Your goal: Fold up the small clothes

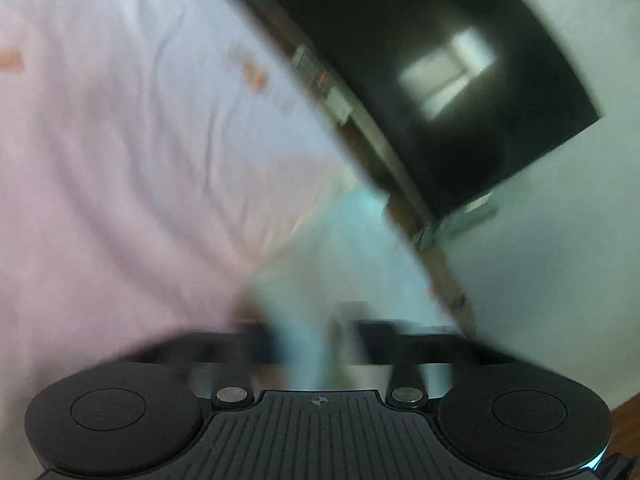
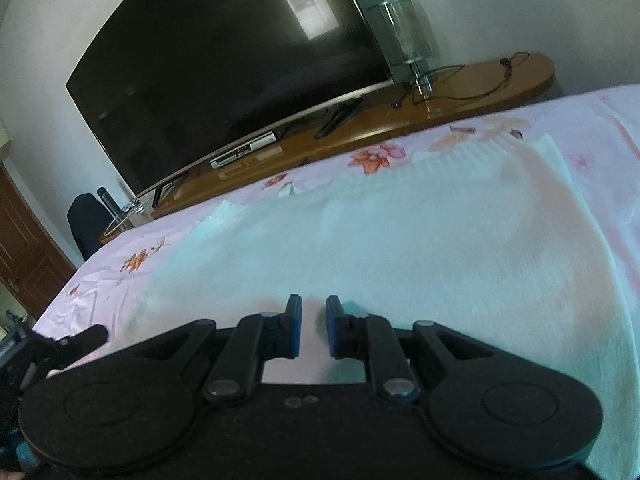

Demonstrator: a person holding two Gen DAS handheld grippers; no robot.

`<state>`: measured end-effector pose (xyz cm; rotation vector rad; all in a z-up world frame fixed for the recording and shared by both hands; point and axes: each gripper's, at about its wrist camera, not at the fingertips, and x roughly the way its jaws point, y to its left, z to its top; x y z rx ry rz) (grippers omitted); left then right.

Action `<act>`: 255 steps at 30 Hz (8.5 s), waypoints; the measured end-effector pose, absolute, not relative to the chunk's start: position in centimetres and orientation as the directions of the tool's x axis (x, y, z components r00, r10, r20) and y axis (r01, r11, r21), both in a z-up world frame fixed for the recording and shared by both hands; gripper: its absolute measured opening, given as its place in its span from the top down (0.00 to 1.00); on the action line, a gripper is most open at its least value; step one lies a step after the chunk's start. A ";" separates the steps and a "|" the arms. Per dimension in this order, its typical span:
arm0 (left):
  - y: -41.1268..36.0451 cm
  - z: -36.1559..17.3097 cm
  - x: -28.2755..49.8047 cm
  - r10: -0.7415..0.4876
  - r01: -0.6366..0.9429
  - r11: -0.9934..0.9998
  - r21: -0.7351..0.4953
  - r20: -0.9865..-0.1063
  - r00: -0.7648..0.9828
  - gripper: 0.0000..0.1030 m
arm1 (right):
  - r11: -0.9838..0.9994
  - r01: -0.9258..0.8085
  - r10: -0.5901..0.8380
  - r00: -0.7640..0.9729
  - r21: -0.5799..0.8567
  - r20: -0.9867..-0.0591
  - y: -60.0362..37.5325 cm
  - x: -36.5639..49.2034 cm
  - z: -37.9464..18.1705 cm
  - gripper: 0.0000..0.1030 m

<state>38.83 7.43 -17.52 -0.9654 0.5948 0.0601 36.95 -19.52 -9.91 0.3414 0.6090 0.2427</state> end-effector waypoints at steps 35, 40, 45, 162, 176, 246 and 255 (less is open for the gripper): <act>-7.0 -9.4 45.4 -0.482 0.282 0.869 -0.408 -0.563 0.671 0.33 | 0.844 0.033 0.233 0.876 0.535 -0.422 -33.0 30.2 -7.1 0.59; -5.9 -12.4 46.2 -0.440 0.240 0.894 -0.379 -0.634 0.636 0.33 | 0.909 0.024 0.212 0.832 0.415 -0.512 -30.9 34.0 -7.4 0.61; -6.3 -13.3 47.0 -0.441 0.263 0.895 -0.360 -0.635 0.634 0.29 | 0.930 0.019 0.209 0.794 0.366 -0.572 -30.2 35.7 -8.0 0.61; -7.5 -12.6 52.4 -0.642 0.343 0.767 -0.543 -0.666 0.380 0.16 | 0.780 0.097 0.347 0.755 0.618 -0.557 -35.4 34.7 -10.4 0.36; -11.1 -11.9 52.7 -0.604 0.445 0.786 -0.429 -0.686 0.406 0.34 | 0.688 0.038 0.508 0.689 0.725 -0.518 -36.5 37.2 -11.6 0.59; 19.4 -11.2 43.8 -0.334 0.148 0.935 -0.321 -0.664 0.670 0.16 | 0.863 -0.397 0.505 0.668 0.311 -0.547 -6.2 40.9 -12.2 0.69; 18.8 -9.2 36.9 -0.170 0.041 0.979 -0.202 -0.681 0.712 0.14 | 0.853 -0.465 0.511 0.653 0.237 -0.558 -5.1 35.7 -7.9 0.61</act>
